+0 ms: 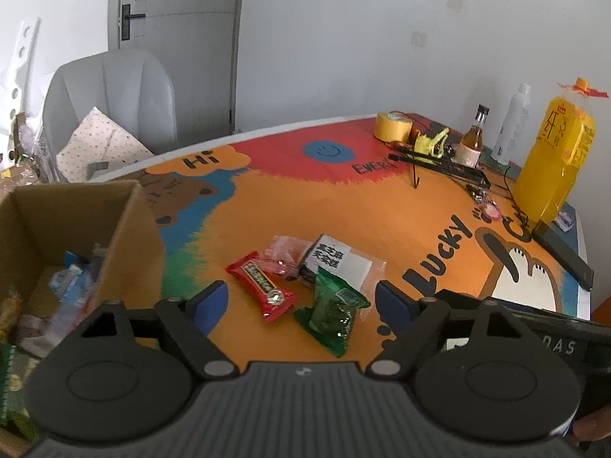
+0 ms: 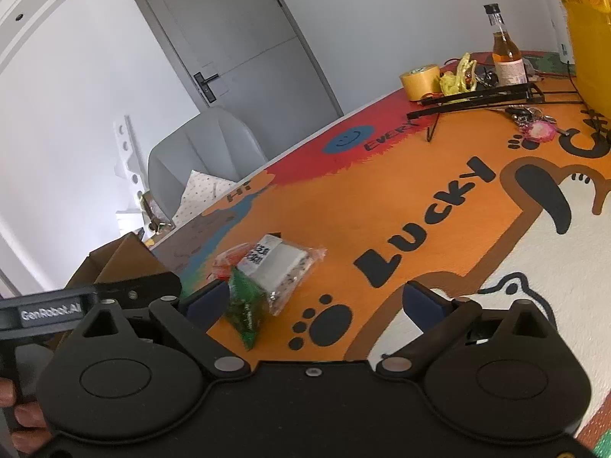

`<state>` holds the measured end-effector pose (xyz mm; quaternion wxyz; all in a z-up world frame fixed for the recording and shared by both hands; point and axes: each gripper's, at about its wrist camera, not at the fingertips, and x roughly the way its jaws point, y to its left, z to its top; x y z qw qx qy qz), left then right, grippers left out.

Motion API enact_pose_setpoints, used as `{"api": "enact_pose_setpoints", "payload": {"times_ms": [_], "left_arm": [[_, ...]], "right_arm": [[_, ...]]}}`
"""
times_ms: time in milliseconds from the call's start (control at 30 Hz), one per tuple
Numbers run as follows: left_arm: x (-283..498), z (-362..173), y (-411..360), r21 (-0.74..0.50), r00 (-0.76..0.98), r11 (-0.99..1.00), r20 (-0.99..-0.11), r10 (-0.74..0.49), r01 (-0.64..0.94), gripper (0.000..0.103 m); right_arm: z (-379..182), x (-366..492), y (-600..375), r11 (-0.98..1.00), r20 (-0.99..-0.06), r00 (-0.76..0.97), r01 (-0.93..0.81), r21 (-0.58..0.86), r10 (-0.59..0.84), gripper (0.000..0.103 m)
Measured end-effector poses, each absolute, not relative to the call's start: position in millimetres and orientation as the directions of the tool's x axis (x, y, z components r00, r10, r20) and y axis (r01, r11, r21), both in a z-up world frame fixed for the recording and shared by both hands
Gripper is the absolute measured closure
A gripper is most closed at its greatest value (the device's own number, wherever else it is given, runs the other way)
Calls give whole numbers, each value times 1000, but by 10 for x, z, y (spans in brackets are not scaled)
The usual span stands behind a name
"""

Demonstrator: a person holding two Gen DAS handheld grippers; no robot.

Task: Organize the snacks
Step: 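Move both grippers back over the remaining snacks on the table, then grasp the green packet with the left gripper while the right grasps the white cake packet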

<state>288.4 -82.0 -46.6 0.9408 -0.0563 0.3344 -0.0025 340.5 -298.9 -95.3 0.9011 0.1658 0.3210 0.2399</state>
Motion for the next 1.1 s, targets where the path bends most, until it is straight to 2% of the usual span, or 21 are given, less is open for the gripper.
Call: {"api": "enact_pose_setpoints", "payload": {"times_ms": [167, 567, 667, 767, 867, 1100], "left_arm": [[3001, -598, -906, -122, 770, 992, -635, -60, -23, 33], [3254, -872, -1004, -120, 748, 992, -662, -55, -34, 41], [3286, -937, -1016, -126, 736, 992, -674, -65, -28, 48], [3252, -957, -1030, -136, 746, 991, -660, -86, -7, 64], [3230, -933, -1024, -128, 756, 992, -651, -72, -16, 69], [3147, -778, -892, -153, 779, 987, -624, -62, -43, 70]], "right_arm": [[-1007, 3484, -3077, 825, -504, 671, -316, 470, 544, 6], [-1104, 3622, -3127, 807, -504, 652, -314, 501, 566, 10], [-1118, 3647, -3112, 807, -506, 650, -314, 500, 567, 10], [-1127, 3676, -3081, 808, -510, 648, -313, 500, 566, 10], [-1123, 3695, -3030, 807, -511, 643, -322, 495, 570, 10], [-1060, 3739, -2845, 812, -509, 642, -359, 460, 573, 12]]}}
